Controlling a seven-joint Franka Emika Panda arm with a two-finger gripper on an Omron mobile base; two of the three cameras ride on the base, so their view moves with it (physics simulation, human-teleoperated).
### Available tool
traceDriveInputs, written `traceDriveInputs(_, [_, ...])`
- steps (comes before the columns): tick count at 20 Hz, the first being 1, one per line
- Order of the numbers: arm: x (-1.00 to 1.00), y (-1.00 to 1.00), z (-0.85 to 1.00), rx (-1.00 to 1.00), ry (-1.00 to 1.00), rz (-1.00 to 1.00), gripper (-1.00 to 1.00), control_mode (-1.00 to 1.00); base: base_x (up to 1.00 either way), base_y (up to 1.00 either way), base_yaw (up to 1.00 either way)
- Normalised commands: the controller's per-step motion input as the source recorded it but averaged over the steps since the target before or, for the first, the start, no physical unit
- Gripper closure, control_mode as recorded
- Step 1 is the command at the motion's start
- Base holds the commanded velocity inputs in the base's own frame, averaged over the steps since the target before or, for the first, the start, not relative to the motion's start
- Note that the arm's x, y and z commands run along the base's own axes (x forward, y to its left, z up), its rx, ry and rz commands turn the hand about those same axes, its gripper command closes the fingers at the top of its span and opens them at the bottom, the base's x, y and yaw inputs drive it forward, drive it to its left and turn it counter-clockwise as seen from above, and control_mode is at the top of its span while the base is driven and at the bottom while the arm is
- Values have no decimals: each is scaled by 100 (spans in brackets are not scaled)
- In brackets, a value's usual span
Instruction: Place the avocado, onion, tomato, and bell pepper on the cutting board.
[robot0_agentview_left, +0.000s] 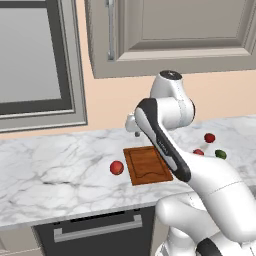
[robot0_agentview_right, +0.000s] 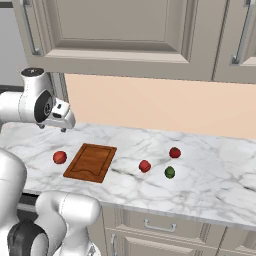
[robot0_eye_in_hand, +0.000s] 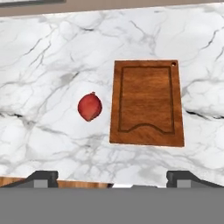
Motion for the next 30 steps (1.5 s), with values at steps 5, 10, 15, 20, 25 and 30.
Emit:
traceDriveInputs(5, [21, 53, -31, -1, 0, 0, -100, -100, 0, 0, 0])
traceDriveInputs(10, [26, 39, -18, 0, 1, 0, -100, -100, 0, 0, 0])
traceDriveInputs(15, [24, 13, -36, -2, 2, 0, -100, -100, 0, 0, 0])
traceDriveInputs(20, [24, 1, -39, -3, 4, 0, -100, -100, 0, 0, 0])
traceDriveInputs(25, [42, 5, -26, 0, 4, 0, -100, -100, 0, 0, 0])
traceDriveInputs(30, [42, 7, -26, 0, 5, 0, -100, -100, 0, 0, 0])
